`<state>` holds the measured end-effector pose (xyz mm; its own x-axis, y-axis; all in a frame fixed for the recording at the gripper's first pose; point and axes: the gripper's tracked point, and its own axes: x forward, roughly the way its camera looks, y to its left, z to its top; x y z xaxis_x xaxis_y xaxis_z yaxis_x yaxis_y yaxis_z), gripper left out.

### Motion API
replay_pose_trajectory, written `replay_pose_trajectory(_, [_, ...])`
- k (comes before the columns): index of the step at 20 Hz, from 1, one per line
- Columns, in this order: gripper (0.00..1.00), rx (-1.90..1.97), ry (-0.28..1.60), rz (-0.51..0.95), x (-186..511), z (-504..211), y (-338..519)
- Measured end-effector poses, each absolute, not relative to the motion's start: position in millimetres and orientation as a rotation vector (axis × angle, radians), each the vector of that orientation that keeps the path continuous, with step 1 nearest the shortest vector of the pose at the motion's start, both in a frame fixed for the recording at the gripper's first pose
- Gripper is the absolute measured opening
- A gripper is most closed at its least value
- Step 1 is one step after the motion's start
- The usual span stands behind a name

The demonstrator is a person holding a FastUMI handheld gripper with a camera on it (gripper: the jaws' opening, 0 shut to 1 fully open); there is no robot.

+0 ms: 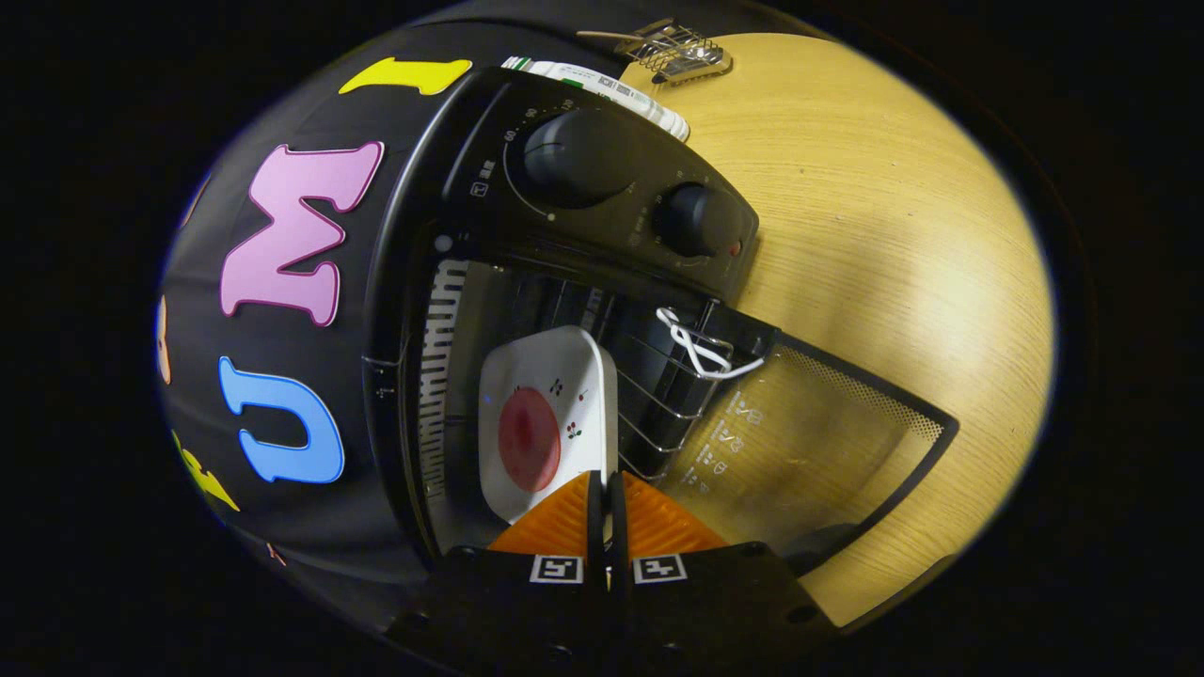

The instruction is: Open the toaster oven, put the food inside, and close the toaster oven door.

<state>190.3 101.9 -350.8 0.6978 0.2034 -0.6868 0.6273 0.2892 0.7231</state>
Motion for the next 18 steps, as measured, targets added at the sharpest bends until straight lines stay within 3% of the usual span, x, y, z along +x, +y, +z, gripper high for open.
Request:
replay_pose_trajectory(7, [0.06,1.337,0.701,-0.356,215.3,-356.2,106.6])
replay_pose_trajectory(14, [0.14,1.360,0.718,-0.315,212.1,-347.0,106.5])
replay_pose_trajectory(18, [0.31,1.359,0.699,-0.254,204.8,-328.5,116.9])
